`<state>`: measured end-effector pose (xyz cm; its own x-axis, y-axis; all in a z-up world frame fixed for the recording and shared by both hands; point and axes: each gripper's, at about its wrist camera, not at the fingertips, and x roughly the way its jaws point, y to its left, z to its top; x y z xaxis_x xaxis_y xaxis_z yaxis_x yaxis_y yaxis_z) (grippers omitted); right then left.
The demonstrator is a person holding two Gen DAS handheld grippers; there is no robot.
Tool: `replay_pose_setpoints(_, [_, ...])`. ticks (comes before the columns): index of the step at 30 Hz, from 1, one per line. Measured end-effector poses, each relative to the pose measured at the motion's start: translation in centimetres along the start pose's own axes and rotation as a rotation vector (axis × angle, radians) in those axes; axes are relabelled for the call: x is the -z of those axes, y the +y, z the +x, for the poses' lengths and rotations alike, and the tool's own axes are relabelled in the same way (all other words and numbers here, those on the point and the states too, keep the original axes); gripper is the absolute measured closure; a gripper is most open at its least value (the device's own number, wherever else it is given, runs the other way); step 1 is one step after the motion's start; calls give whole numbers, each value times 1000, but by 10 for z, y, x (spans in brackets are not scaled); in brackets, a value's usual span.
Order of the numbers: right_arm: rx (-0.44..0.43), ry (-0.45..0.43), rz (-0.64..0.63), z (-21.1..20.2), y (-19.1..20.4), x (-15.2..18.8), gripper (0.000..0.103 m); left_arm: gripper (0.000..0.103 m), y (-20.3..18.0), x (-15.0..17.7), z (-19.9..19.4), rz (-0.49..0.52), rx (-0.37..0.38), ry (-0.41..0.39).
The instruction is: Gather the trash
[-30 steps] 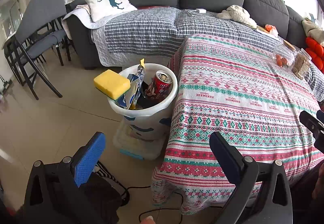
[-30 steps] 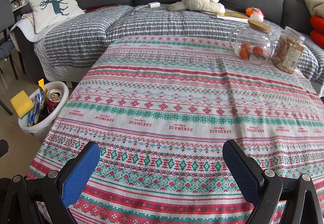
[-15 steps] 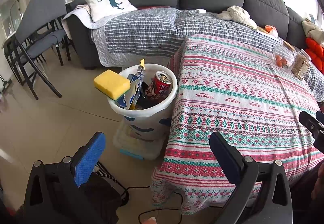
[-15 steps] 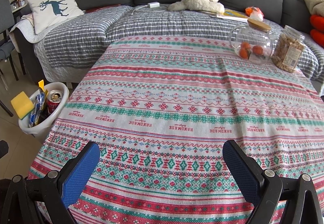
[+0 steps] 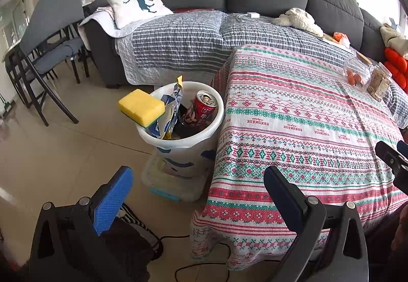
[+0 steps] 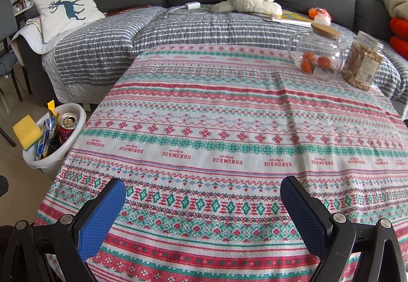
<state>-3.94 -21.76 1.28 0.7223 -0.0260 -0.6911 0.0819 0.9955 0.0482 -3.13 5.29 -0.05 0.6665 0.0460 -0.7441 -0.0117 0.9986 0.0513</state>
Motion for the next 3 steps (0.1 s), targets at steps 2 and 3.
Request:
replay_pose_setpoints(2, [1, 2, 2, 1, -1, 0, 3, 0, 0, -1, -1, -1, -1, 0])
replay_pose_setpoints(3, [3, 3, 3, 1, -1, 1, 3, 0, 0, -1, -1, -2, -1, 0])
